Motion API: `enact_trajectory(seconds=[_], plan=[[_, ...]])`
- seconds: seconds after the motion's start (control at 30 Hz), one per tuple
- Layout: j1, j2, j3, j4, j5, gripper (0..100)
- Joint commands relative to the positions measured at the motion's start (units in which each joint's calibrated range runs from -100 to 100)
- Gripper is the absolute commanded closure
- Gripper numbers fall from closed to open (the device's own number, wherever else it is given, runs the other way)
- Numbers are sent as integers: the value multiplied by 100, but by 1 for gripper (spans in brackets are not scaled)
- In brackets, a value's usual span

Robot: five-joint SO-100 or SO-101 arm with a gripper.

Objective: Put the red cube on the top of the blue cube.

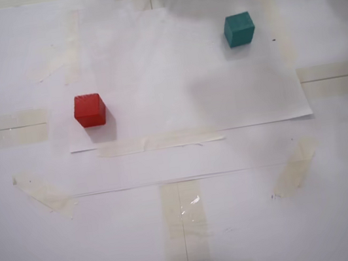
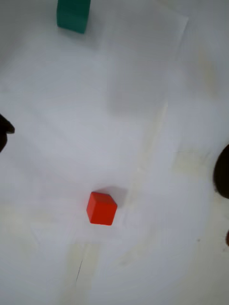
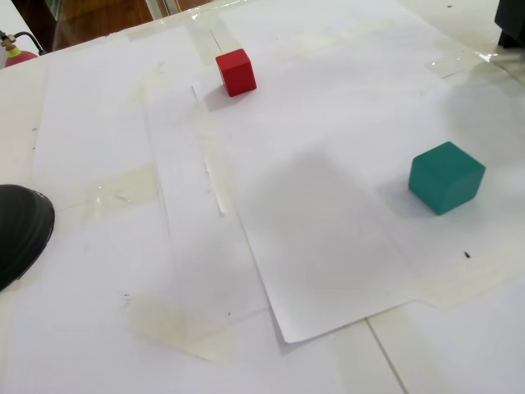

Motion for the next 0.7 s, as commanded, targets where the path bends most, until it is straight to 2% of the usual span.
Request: enact_trajectory(seconds=[0.0, 0.33, 0.67], plan=[[302, 1144, -1478, 466, -44, 100], [544, 2191, -2831, 1143, -195, 100], [544, 2629, -3475, 1542, -650, 100]])
